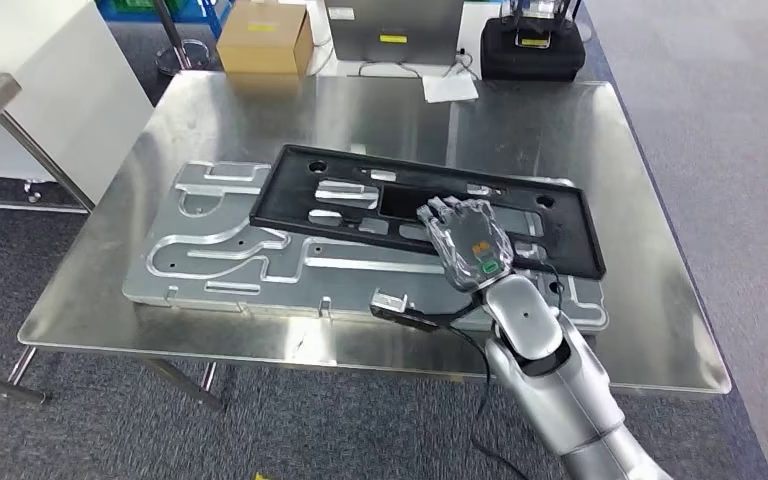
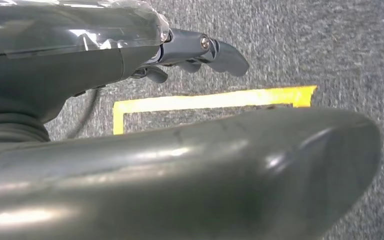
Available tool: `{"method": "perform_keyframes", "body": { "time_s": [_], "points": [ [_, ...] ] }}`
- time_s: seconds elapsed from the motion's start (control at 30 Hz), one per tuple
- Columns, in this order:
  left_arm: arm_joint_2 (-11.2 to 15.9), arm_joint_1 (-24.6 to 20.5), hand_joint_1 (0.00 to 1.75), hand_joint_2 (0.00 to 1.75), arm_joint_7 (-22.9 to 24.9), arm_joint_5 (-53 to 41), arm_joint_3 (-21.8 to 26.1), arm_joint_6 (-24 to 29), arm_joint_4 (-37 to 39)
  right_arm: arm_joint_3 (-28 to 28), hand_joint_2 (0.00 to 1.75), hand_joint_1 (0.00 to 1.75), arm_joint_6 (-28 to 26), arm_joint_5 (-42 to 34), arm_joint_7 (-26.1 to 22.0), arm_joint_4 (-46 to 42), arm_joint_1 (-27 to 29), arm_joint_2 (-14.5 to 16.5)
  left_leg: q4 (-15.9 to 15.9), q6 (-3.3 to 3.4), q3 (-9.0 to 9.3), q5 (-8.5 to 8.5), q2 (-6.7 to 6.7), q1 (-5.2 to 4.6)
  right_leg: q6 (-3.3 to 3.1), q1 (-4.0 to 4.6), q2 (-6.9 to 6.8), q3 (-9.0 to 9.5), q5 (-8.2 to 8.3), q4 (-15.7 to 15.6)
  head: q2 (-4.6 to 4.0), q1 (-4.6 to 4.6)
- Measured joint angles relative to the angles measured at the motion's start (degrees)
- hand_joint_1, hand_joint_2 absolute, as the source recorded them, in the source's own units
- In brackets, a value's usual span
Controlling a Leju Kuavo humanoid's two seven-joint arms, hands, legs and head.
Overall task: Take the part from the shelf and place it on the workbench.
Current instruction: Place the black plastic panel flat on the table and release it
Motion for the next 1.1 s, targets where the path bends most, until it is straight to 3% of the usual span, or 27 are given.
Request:
{"method": "perform_keyframes", "body": {
  "time_s": [0.07,0.13,0.23,0.27,0.3,0.37,0.4,0.47,0.53,0.63,0.73,0.8,0.83,0.93,1.0,1.1],
  "points": [
    [0.4,0.0,0.0,0.0,-0.4,0.2,0.0,-0.3,0.4,1.3,1.75,1.75,0.2,-0.4,-0.4,1.6,-1.0,0.0,-0.9,0.3,0.32,0.19,0.02,0.14,0.63,-0.08,-0.03,0.14,-0.06,-0.2,0.01,0.0],
    [0.7,-0.1,0.0,0.0,-1.0,0.3,-0.1,-0.5,0.7,1.9,1.75,1.75,0.3,-0.9,-0.3,2.8,-1.9,-0.1,-2.0,0.7,1.03,0.55,0.08,0.54,1.23,-0.03,-0.05,-0.64,-1.43,1.8,0.0,0.1],
    [0.9,-0.3,0.0,0.0,-1.7,0.7,-0.1,-0.8,1.1,2.2,1.75,1.75,0.2,-1.8,0.3,4.9,-2.9,-0.8,-2.5,1.08,1.41,0.56,0.08,0.69,1.86,-0.31,-0.03,-6.08,-5.55,11.7,-0.01,0.25],
    [0.9,-0.3,0.0,0.44,-1.8,0.8,-0.1,-0.8,1.3,2.1,1.31,1.31,0.1,-2.0,0.6,5.6,-2.9,-1.2,-2.4,1.13,1.44,0.46,0.03,0.69,2.03,-0.44,-0.05,-7.66,-5.86,14.1,0.0,0.25],
    [0.9,-0.4,0.0,0.87,-2.0,1.1,-0.1,-0.8,1.4,1.9,0.87,0.87,-0.1,-2.2,0.8,6.2,-2.7,-1.6,-2.3,1.11,1.47,0.34,-0.04,0.71,2.16,-0.57,-0.07,-8.31,-5.03,14.5,0.0,0.25],
    [0.9,-0.4,0.0,1.75,-2.1,1.4,-0.1,-0.9,1.7,1.0,0.0,0.0,-0.8,-2.5,1.2,7.5,-2.6,-2.4,-1.8,0.89,1.55,-0.1,-0.19,0.77,2.23,-0.78,-0.13,-6.42,-0.69,8.9,-0.01,0.26],
    [0.9,-0.3,0.0,1.75,-2.1,1.5,-0.1,-0.9,1.8,0.2,0.0,0.0,-1.3,-2.6,1.3,8.0,-2.6,-2.8,-1.5,0.67,1.52,-0.39,-0.23,0.69,2.11,-0.74,-0.17,-4.83,1.1,5.2,-0.01,0.26],
    [0.8,-0.4,0.0,0.87,-1.9,1.7,-0.1,-0.9,2.0,-1.2,0.0,0.0,-2.1,-2.7,1.4,9.0,-2.4,-3.4,-0.9,0.15,1.4,-0.83,-0.23,0.54,1.64,-0.56,-0.13,-2.87,2.72,0.5,-0.01,0.21],
    [0.8,-0.4,0.0,0.0,-1.7,2.2,-0.1,-0.9,2.1,-2.6,0.0,0.0,-2.5,-2.8,1.4,9.8,-1.8,-3.9,-0.9,-0.37,1.4,-0.91,-0.19,0.48,1.05,-0.39,0.0,-2.77,2.6,0.0,0.0,0.18],
    [0.9,-0.4,0.0,0.0,-1.6,2.9,0.0,-0.9,2.3,-4.9,0.0,0.0,-3.0,-2.8,1.5,10.7,-0.7,-4.3,1.0,-1.27,0.76,-2.49,-0.05,0.61,0.04,-0.71,-0.03,-2.31,2.76,-0.6,-0.01,0.08],
    [0.8,-0.4,0.0,0.0,-1.6,3.3,0.0,-0.9,2.4,-6.8,0.0,0.0,-3.6,-2.8,1.5,11.6,0.5,-4.4,11.0,-1.92,-3.75,-7.34,0.01,0.91,-0.45,-0.74,-0.1,-2.03,2.66,-0.8,-0.01,-0.06],
    [0.8,-0.4,0.0,0.0,-1.6,3.4,0.0,-0.9,2.5,-7.8,0.0,0.0,-4.2,-2.9,1.5,12.3,1.7,-4.4,14.8,-2.09,-5.71,-7.94,0.02,1.05,-0.49,-0.67,-0.1,-1.96,2.58,-0.7,-0.01,-0.06],
    [0.8,-0.4,0.0,0.0,-1.6,3.5,0.0,-0.9,2.6,-8.2,0.0,0.0,-4.5,-3.0,1.4,12.5,2.2,-4.5,13.5,-2.05,-5.14,-6.64,0.02,1.08,-0.46,-0.67,-0.08,-1.88,2.55,-0.7,-0.01,-0.06],
    [0.8,-0.5,0.0,0.0,-1.7,3.6,0.0,-0.9,2.6,-9.4,0.0,0.0,-5.4,-3.3,1.3,12.9,3.5,-4.5,2.5,-1.39,0.15,-1.64,0.0,0.98,-0.05,-0.59,0.06,-1.59,2.36,-0.6,-0.01,-0.04],
    [0.8,-0.6,0.0,0.0,-1.8,3.7,0.0,-0.9,2.6,-10.1,0.0,0.0,-6.0,-3.5,1.1,12.8,4.4,-4.4,-0.9,-0.87,1.73,-1.07,-0.04,0.71,0.61,-0.5,0.14,-1.59,2.38,-0.7,-0.01,0.0],
    [0.7,-0.7,0.0,0.0,-1.8,3.8,0.0,-0.9,2.6,-11.2,0.0,0.0,-6.4,-4.0,0.7,12.0,5.9,-4.2,-1.5,0.11,1.98,-0.72,-0.07,0.72,1.71,-0.59,0.16,-1.6,2.17,-0.6,0.0,0.03]
  ]
}}
